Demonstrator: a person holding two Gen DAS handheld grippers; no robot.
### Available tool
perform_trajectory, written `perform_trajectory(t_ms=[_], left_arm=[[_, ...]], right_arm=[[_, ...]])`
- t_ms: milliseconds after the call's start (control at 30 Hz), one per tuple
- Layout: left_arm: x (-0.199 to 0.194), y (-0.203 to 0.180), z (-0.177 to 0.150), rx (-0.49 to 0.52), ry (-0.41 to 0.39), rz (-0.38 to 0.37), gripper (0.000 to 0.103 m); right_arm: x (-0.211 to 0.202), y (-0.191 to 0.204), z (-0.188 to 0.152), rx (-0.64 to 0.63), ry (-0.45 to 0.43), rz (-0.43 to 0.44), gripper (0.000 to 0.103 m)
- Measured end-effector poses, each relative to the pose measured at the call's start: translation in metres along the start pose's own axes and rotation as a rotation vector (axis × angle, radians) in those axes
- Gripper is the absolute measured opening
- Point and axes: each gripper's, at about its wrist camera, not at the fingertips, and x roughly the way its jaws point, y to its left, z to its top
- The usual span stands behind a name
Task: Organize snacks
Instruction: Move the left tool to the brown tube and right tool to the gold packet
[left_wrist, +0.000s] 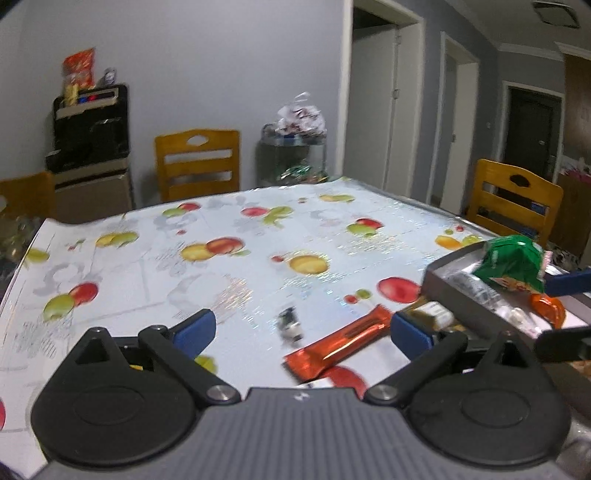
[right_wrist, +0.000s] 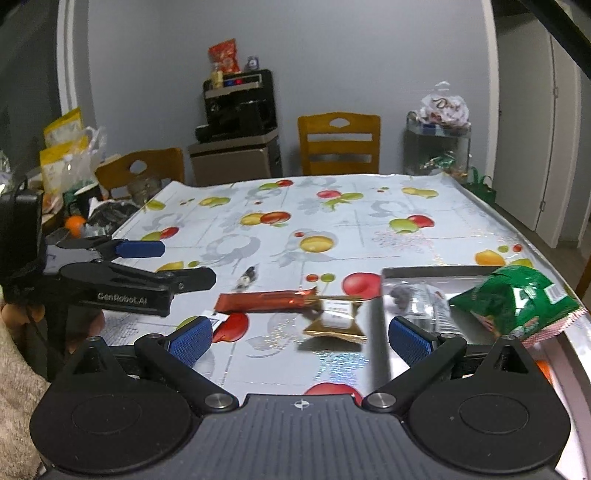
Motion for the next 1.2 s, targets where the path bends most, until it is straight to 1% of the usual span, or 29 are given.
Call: perform_trajectory(t_ms=[133, 300, 367, 500, 567, 667, 733, 800, 867, 933, 1000, 1067, 1100, 1200], left_arm=[[0.0, 0.014, -0.001, -0.048, 0.018, 0.035, 0.102], [0.007, 0.013, -0.003, -0.075, 0.073, 0.066, 0.102], [0.008, 0.012, -0.004, -0.095, 0.078, 0.066, 0.102], [0.001, 0.022, -0.001, -0.186, 0.05, 0.124, 0.102], [0.001, 0.033, 0.0, -0.236, 0.073, 0.131, 0.102], [0.003, 0.043, -0.001, -0.292, 0.123, 0.106, 0.102], [0.0, 0.043, -0.001, -0.273, 0.124, 0.097, 0.102], [-0.009, 0.044, 0.002, -0.248, 0.085, 0.132, 0.102], [-0.02, 0.05, 0.004, -0.268, 0.035, 0.168, 0.102], [-0.027, 0.056, 0.004, -0.301, 0.02, 0.156, 0.102], [-0.025, 0.056, 0.003, -0.299, 0.04, 0.133, 0.102], [-0.019, 0.047, 0.0, -0.257, 0.077, 0.106, 0.102], [-0.016, 0.04, -0.001, -0.221, 0.097, 0.084, 0.102], [-0.008, 0.016, -0.008, -0.092, 0.146, 0.03, 0.102]], right_arm=[[0.006, 0.01, -0.001, -0.011, 0.013, 0.011, 0.103], [0.015, 0.026, -0.007, -0.038, 0.024, 0.043, 0.103], [0.019, 0.032, -0.011, -0.053, 0.028, 0.047, 0.103], [0.029, 0.038, -0.019, -0.062, 0.058, 0.06, 0.103], [0.031, 0.038, -0.022, -0.068, 0.064, 0.059, 0.103], [0.031, 0.035, -0.02, -0.072, 0.06, 0.042, 0.103], [0.032, 0.031, -0.015, -0.075, 0.058, 0.023, 0.103], [0.03, 0.025, -0.008, -0.073, 0.046, 0.006, 0.103], [0.027, 0.018, 0.0, -0.05, 0.017, -0.007, 0.103], [0.028, 0.01, 0.006, -0.017, 0.004, -0.016, 0.103], [0.034, 0.005, 0.01, 0.005, 0.011, -0.017, 0.103], [0.044, 0.003, 0.014, 0.009, 0.024, -0.024, 0.101], [0.049, 0.003, 0.015, 0.006, 0.029, -0.03, 0.1], [0.067, 0.0, 0.015, 0.01, 0.068, -0.051, 0.09]])
